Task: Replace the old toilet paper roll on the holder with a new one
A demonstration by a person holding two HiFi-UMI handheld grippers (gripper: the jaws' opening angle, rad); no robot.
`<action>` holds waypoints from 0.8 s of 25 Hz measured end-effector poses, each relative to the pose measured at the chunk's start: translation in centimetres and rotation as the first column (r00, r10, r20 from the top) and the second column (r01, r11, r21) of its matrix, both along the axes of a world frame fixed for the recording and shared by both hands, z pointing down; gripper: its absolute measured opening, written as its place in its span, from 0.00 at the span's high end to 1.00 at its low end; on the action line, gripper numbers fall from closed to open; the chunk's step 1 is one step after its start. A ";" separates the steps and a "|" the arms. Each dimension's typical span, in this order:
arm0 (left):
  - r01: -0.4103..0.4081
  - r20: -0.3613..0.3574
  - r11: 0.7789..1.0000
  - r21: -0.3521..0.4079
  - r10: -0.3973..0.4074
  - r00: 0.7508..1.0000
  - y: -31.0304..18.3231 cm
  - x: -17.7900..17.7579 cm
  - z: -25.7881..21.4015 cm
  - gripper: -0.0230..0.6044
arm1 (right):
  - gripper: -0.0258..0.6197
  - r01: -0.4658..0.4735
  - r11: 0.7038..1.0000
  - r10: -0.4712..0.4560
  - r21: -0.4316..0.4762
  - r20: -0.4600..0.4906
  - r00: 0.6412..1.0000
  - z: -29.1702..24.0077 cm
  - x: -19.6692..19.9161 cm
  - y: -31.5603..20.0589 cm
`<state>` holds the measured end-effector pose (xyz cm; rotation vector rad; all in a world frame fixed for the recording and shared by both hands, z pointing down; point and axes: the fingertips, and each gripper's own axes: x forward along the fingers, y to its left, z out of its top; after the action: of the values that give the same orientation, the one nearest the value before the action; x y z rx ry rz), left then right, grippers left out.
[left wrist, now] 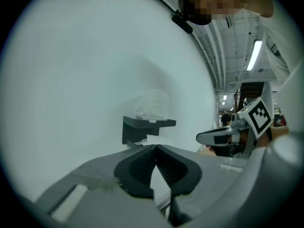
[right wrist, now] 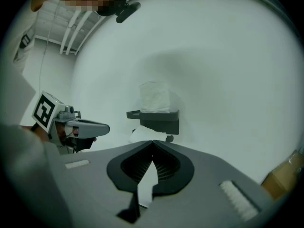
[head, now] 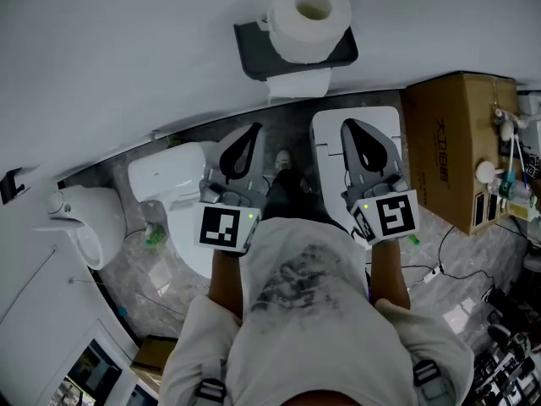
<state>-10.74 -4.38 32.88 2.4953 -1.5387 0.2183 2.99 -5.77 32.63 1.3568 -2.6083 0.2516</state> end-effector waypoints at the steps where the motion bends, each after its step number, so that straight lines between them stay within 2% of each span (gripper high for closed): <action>1: -0.004 0.002 1.000 -0.002 0.004 1.000 -0.3 0.0 0.2 0.96 | 0.96 -0.003 1.000 0.003 -0.004 -0.002 1.000 0.2 0.0 -0.2; 15: -0.059 0.021 0.998 -0.019 0.060 0.998 -3.3 0.6 2.3 0.94 | 0.96 -0.028 0.999 0.027 -0.034 -0.018 0.999 2.1 -0.1 -2.4; 20: -0.073 0.030 0.997 -0.022 0.074 0.997 -4.1 0.8 3.0 0.89 | 0.96 -0.028 0.998 0.027 -0.064 -0.030 0.999 2.8 -0.4 -2.9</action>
<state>-9.96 -8.52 35.89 2.5460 -1.4497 0.2845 2.61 -8.66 35.41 1.3652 -2.5368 0.3154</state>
